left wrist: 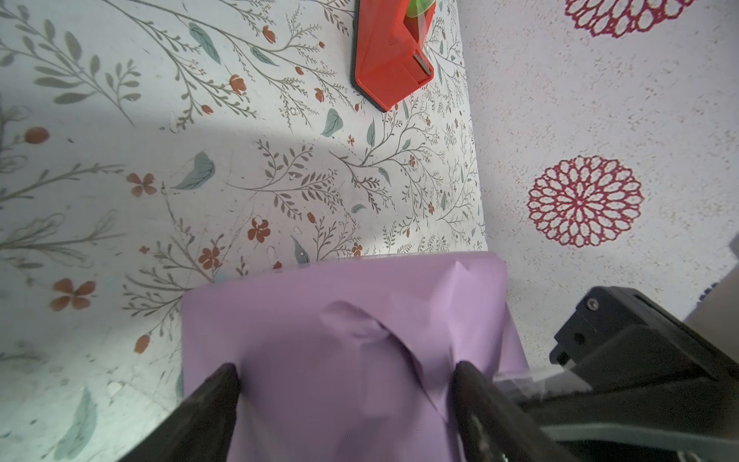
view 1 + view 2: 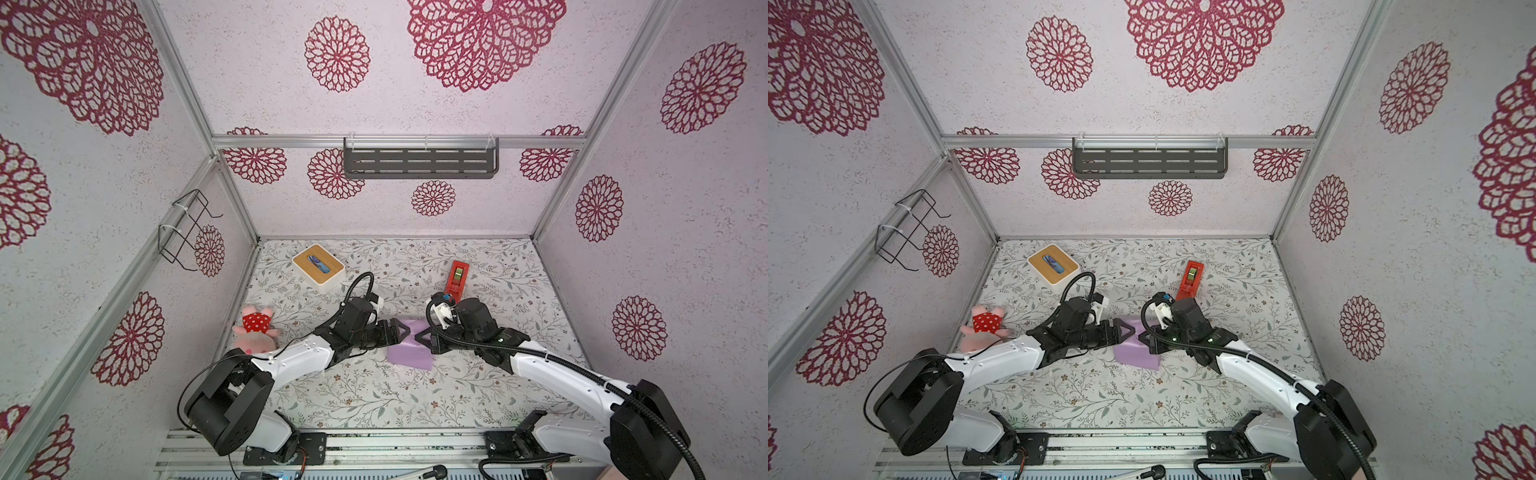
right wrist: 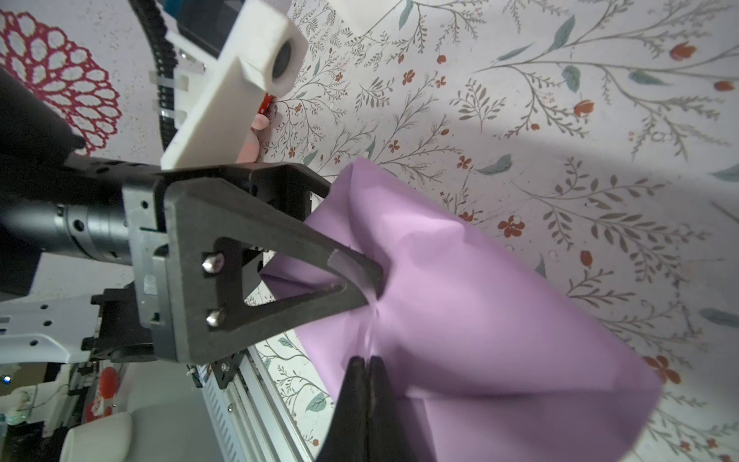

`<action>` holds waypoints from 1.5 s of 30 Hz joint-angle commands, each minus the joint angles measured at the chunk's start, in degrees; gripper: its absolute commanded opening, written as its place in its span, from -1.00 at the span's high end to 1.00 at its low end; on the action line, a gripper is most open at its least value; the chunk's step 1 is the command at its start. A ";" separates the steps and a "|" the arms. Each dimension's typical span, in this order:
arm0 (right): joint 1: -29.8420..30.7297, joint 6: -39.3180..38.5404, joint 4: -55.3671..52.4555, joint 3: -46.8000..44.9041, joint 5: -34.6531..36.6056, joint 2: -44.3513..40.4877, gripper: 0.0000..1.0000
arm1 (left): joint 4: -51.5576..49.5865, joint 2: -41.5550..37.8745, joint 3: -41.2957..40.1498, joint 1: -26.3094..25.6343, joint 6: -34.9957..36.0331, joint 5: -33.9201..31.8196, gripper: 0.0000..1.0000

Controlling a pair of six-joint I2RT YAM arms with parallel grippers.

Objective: Wrap a gift box in wrapping paper
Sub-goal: Wrap the gift box with the wrapping paper.

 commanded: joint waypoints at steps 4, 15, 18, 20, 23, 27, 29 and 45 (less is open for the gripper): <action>0.68 -10.09 -2.86 -2.68 5.15 -1.97 1.00 | -10.99 2.52 -2.11 -0.39 1.48 -3.13 -0.70; 1.01 -17.64 -0.67 -7.92 8.63 -2.44 0.88 | -10.86 2.60 -2.02 -0.34 1.30 -2.61 -0.70; 1.23 -18.47 -0.11 -8.56 9.94 -2.60 0.79 | -10.70 2.61 -1.94 -0.39 1.22 -2.43 -0.69; 1.83 -19.15 0.08 -8.95 11.26 -2.85 0.71 | -10.62 2.53 -1.93 -0.35 1.13 -2.25 -0.69; 3.16 -19.88 1.62 -10.64 13.08 -3.71 0.62 | -10.53 2.60 -1.93 -0.35 1.04 -2.12 -0.69; 4.28 -20.88 2.54 -11.97 15.55 -4.01 0.57 | -10.45 2.69 -1.93 -0.35 1.04 -1.77 -0.69; 4.42 -21.01 2.78 -12.01 15.81 -4.00 0.53 | -10.38 2.75 -1.88 -0.35 1.04 -1.73 -0.69; 4.46 -17.00 7.43 -9.84 13.15 -5.28 0.19 | -10.29 3.40 -1.84 -0.34 1.22 -1.38 -0.66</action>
